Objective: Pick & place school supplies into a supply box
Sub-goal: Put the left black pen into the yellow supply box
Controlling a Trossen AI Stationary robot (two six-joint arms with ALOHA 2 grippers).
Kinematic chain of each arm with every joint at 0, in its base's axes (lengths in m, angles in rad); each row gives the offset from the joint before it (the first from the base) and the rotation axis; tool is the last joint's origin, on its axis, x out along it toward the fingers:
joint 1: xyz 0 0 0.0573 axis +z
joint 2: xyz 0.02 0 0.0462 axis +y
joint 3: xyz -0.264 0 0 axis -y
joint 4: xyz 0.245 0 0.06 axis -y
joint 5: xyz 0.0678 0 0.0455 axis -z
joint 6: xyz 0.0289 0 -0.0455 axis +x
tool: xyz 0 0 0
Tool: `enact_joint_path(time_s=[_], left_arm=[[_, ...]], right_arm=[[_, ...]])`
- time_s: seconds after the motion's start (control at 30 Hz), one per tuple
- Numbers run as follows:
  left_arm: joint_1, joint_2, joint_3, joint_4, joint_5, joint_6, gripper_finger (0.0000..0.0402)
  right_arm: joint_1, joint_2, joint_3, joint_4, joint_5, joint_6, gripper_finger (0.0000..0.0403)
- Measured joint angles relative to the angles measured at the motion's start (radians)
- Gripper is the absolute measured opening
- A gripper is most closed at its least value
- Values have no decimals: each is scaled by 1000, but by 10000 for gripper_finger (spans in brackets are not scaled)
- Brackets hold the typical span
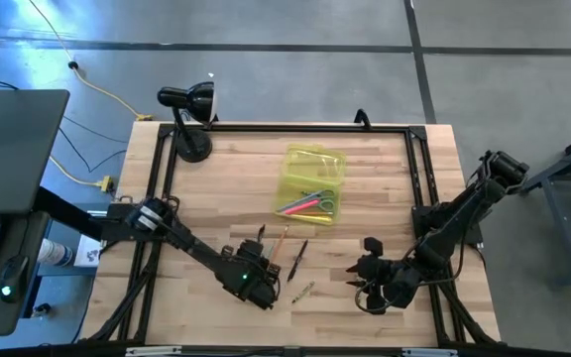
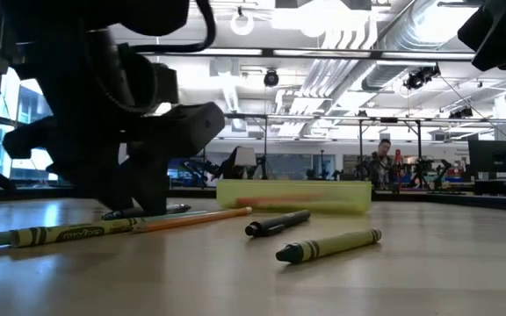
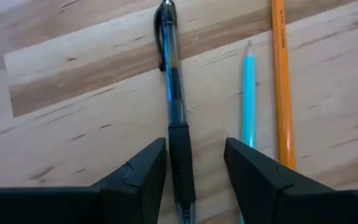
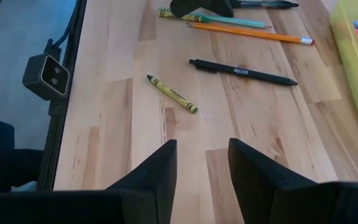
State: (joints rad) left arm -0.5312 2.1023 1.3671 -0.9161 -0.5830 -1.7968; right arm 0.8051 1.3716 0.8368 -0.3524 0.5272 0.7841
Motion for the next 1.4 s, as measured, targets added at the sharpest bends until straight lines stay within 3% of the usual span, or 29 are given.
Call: enact_joint_path(time_s=[0.4, 0.7, 0.8, 1.0, 1.1, 1.4], left_arm=[[-116, 76, -6, -1, -140, -284, 200], [-80, 73, -13, -7, -61, -295, 193], [-77, 71, -16, -14, -40, -287, 159], [-75, 71, -18, -24, -49, -279, 29], [-80, 72, -20, -18, -95, -289, 31], [-58, 63, 60, -105, -361, -272, 32]], right_arm=[[0, 0, 0, 6, -22, -6, 123], [0, 0, 0, 43, -22, -7, 123], [0, 0, 0, 53, -22, -7, 123], [0, 0, 0, 52, -22, -7, 123], [0, 0, 0, 51, -22, -8, 123], [0, 0, 0, 75, -26, -65, 123]])
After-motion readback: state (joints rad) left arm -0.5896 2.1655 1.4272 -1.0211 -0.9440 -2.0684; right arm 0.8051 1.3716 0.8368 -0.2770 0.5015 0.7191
